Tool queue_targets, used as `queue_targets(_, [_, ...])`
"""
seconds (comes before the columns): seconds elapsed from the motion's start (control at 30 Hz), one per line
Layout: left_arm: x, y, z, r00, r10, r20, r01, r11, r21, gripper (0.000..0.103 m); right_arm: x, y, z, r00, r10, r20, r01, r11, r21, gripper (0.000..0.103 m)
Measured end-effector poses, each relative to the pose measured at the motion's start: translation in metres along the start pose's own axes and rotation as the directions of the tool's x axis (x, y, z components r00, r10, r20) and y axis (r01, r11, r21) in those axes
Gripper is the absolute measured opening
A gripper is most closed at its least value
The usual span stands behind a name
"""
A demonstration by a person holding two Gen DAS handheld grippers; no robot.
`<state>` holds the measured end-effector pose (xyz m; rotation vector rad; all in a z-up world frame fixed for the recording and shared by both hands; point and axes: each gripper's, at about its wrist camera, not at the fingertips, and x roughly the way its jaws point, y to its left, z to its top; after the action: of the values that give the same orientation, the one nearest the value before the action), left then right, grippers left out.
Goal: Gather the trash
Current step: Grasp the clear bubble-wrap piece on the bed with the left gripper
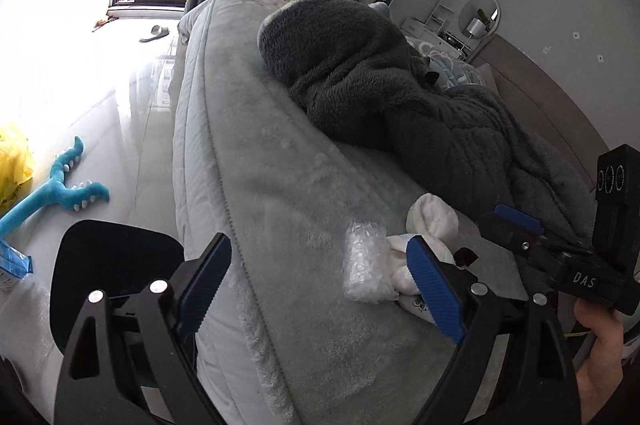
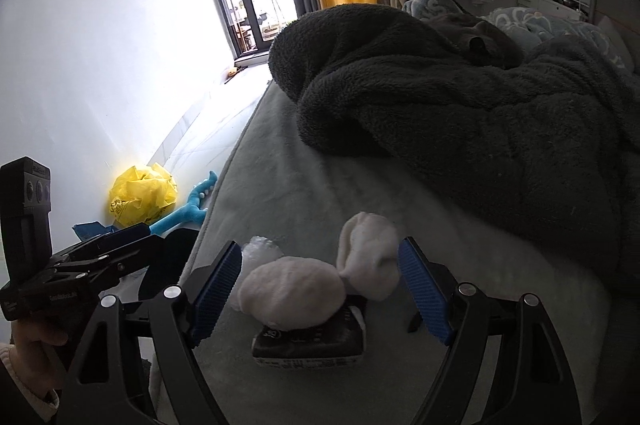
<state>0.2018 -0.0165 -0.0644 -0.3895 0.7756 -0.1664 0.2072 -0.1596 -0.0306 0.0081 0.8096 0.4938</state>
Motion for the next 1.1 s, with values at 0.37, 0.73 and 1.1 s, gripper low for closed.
queue_targets(0.37, [0.044, -0.009, -0.012, 0.992, -0.061, -0.112, 0.055, 0.997, -0.054, 0.08, -0.006, -0.044, -0.015, 1.0, -0.024, 0.004, 0.024, 0.998, 0.064, 0.082])
queue_targets(0.73, [0.066, -0.001, -0.021, 0.983, -0.112, -0.146, 0.085, 0.98, -0.177, 0.063, 0.006, -0.074, -0.037, 0.995, -0.073, -0.062, 0.079, 0.993, 0.091, 0.082])
queue_targets(1.1, [0.071, -0.016, -0.023, 0.982, -0.118, -0.148, 0.101, 0.988, -0.12, 0.036, 0.017, -0.087, -0.058, 0.989, -0.084, -0.118, 0.095, 0.991, 0.092, 0.082])
